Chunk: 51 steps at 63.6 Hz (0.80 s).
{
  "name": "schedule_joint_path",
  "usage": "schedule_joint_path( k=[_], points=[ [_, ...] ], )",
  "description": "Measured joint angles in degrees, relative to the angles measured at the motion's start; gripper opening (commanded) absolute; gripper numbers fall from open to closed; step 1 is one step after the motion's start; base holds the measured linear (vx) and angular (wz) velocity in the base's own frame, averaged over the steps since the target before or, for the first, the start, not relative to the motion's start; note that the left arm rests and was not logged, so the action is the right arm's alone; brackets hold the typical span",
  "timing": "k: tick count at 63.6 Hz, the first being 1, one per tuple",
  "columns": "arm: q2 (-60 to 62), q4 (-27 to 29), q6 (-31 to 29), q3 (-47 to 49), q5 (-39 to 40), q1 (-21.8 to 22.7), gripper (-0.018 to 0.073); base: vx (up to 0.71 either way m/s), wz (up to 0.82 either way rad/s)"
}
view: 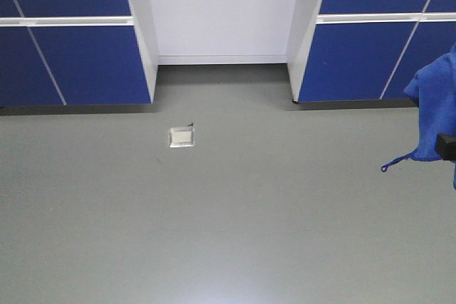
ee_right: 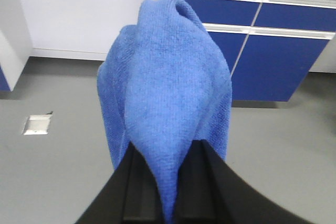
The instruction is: Wipe right workspace with blue cloth
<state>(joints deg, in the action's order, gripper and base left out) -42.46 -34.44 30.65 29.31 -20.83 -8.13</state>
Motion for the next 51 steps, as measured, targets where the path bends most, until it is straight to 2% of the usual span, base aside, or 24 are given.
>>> schedule_joint_path(
  k=[25, 51],
  points=[
    [0.0, 0.0, 0.0, 0.0, 0.0, 0.0, 0.0000, 0.24, -0.18],
    [0.0, 0.0, 0.0, 0.0, 0.0, 0.0, 0.0000, 0.34, 0.01]
  ],
)
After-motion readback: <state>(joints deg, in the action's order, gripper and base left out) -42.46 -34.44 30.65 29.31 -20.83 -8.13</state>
